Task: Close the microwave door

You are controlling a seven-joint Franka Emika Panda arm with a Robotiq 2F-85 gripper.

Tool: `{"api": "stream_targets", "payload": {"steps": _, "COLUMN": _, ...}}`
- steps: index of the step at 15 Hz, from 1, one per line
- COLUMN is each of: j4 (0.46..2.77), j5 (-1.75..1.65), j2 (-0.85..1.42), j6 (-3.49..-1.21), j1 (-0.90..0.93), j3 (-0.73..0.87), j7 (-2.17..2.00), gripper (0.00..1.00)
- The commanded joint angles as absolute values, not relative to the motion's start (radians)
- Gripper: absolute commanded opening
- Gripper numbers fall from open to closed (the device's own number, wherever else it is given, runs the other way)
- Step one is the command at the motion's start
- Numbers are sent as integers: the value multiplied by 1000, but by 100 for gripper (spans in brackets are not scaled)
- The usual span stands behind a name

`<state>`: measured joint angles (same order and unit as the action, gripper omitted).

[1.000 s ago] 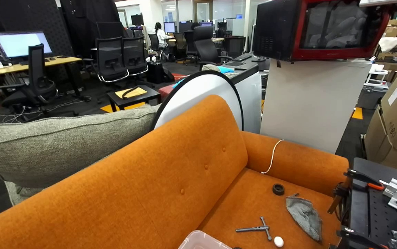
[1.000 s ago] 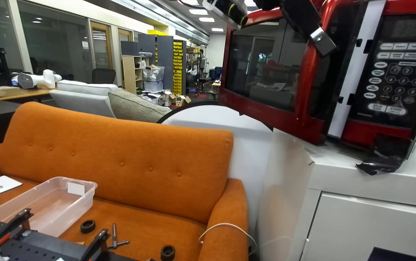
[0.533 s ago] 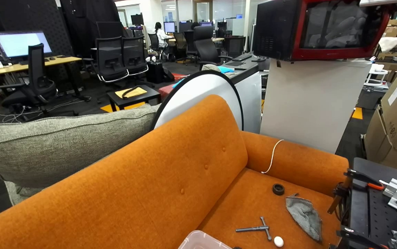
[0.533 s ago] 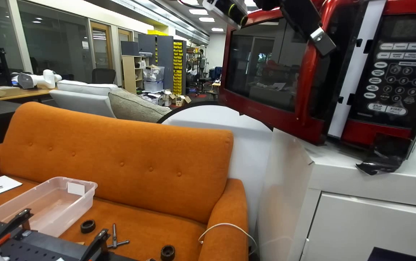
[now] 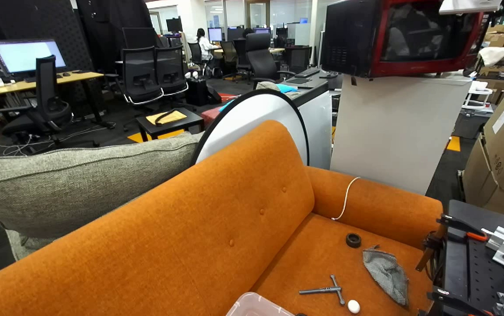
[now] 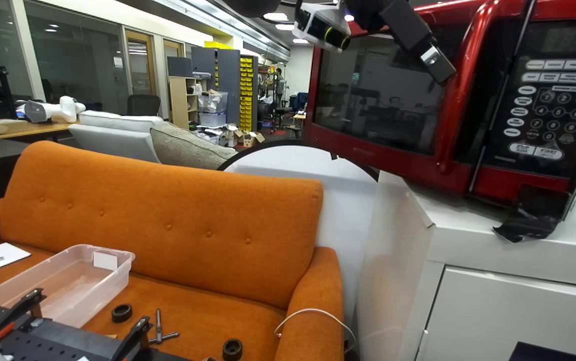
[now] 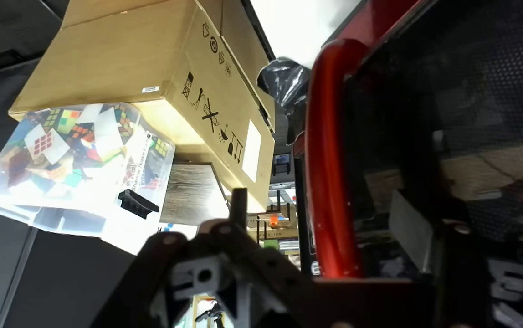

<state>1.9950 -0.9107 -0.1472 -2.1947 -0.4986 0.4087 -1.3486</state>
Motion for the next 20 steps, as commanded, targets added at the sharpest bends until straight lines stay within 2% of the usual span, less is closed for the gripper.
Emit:
{"api": "stream_targets", "payload": {"steps": 1, "j4": 1889, "j5": -901, "j2": -40, "j6": -2196, "j1": -491, "j3": 424, "j7": -1424, "gripper": 58}}
{"api": "stream_targets", "payload": {"steps": 2, "j4": 1863, "j5": -899, "j2": -15, "j6": -2193, "j1": -492, "j3": 427, "j7": -1452, "gripper": 56}}
{"api": "stream_targets", "payload": {"steps": 7, "j4": 1757, "j5": -864, "j2": 76, "j6": -2169, "j1": -492, "j3": 449, "j7": -1533, "gripper": 21}}
{"api": "stream_targets", "payload": {"steps": 8, "j4": 1757, "j5": -858, "j2": 75, "j6": -2170, "j1": -490, "j3": 448, "j7": -1529, "gripper": 20}}
{"api": "stream_targets", "payload": {"steps": 9, "j4": 1761, "j5": -855, "j2": 70, "j6": -2179, "j1": -488, "j3": 449, "j7": -1526, "gripper": 22}}
{"api": "stream_targets", "payload": {"steps": 10, "j4": 1763, "j5": -854, "j2": 66, "j6": -2185, "j1": -486, "j3": 449, "j7": -1525, "gripper": 44}}
{"api": "stream_targets", "payload": {"steps": 11, "j4": 1774, "j5": -852, "j2": 56, "j6": -2188, "j1": -484, "j3": 449, "j7": -1514, "gripper": 58}}
{"api": "stream_targets", "payload": {"steps": 12, "j4": 1797, "j5": -860, "j2": 37, "j6": -2195, "j1": -484, "j3": 450, "j7": -1504, "gripper": 59}}
{"api": "stream_targets", "payload": {"steps": 18, "j4": 1938, "j5": -851, "j2": -99, "j6": -2262, "j1": -493, "j3": 473, "j7": -1325, "gripper": 100}}
{"api": "stream_targets", "payload": {"steps": 20, "j4": 1980, "j5": -837, "j2": -144, "j6": -2290, "j1": -494, "j3": 481, "j7": -1256, "gripper": 100}}
